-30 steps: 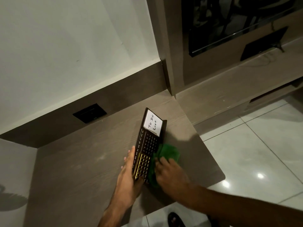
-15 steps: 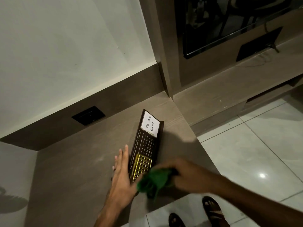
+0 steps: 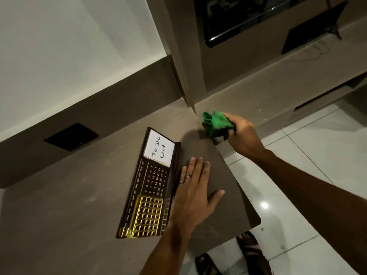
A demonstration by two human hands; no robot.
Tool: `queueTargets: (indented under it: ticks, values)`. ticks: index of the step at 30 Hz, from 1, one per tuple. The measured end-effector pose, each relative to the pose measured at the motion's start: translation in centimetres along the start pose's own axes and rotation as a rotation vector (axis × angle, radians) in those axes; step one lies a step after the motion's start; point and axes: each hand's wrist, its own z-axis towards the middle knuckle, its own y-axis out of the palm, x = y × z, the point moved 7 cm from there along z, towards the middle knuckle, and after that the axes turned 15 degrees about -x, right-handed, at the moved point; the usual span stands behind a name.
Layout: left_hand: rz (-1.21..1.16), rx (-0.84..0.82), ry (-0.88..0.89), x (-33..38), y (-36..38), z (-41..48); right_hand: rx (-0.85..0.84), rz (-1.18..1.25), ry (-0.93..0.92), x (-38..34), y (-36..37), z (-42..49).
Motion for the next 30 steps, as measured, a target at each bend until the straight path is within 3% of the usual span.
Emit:
queueTargets:
  ticks: [2, 5, 8, 18, 24, 27, 30]
  values:
    - [0.016, -0.022, -0.018, -0.5, 1.6, 1.0, -0.037, -0.248, -0.057, 1.0, 1.6, 1.6]
    - [0.047, 0.005, -0.029, -0.7, 2.9, 1.4, -0.236, -0.592, 0.028, 4.1, 4.6, 2.3]
    - [0.037, 0.015, -0.027, -0.7, 3.0, 1.5, -0.346, -0.708, 0.033, 6.2, 6.4, 2.0]
    - [0.029, 0.009, -0.025, -0.6, 2.6, 1.3, -0.386, -0.596, -0.028, 4.2, 4.8, 4.3]
    - [0.020, -0.073, -0.029, -0.1, 1.2, 0.6, -0.256, -0.159, -0.131, -2.8, 4.7, 2.6]
    - [0.117, 0.036, -0.078, 0.2, -2.1, -1.1, -0.363, -0.068, -0.174, -6.1, 6.0, 2.2]
    - [0.181, 0.166, -0.221, -0.7, -5.0, -4.5, -0.554, -0.133, -0.188, -8.7, 8.7, 1.7]
